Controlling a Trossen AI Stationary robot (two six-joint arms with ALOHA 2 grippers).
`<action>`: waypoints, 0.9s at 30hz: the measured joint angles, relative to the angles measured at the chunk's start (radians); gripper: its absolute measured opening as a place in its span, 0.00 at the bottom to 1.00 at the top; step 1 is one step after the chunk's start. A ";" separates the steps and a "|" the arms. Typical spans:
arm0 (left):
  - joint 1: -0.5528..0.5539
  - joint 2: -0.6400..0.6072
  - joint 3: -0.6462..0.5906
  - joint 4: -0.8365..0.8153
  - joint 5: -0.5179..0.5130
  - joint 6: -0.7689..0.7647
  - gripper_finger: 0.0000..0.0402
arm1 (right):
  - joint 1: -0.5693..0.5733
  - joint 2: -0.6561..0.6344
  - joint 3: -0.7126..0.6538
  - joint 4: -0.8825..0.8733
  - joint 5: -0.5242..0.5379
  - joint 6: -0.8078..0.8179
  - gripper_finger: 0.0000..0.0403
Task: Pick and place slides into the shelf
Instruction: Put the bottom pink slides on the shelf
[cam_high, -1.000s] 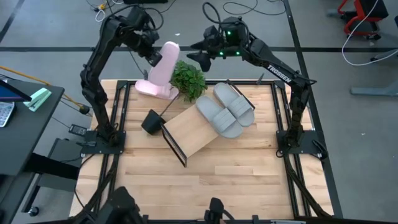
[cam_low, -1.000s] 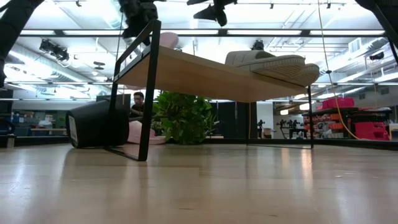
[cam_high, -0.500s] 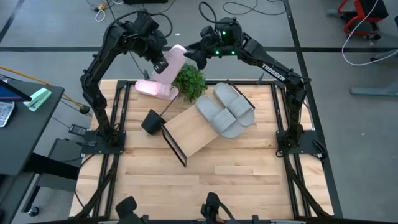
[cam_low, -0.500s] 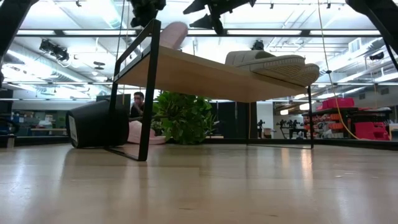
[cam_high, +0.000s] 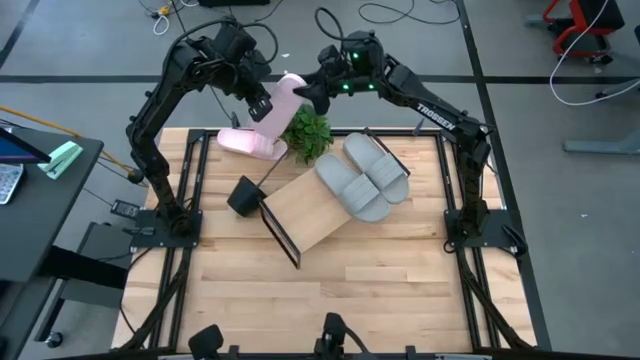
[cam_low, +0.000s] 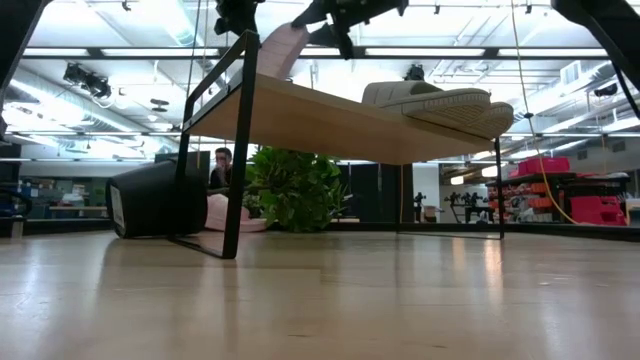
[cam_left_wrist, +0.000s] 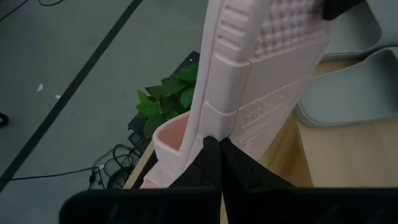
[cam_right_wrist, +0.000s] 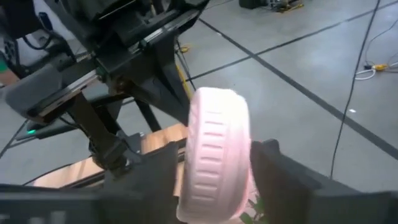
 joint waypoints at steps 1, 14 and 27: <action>0.000 0.000 0.000 0.000 0.000 0.000 0.00 | 0.000 0.000 0.000 -0.001 -0.009 0.000 0.42; 0.000 -0.002 0.000 0.014 -0.001 0.061 0.03 | 0.000 0.000 0.000 0.000 -0.061 -0.034 0.14; 0.065 -0.098 0.000 0.091 0.000 0.082 0.21 | 0.038 -0.005 0.079 -0.087 -0.027 -0.448 0.14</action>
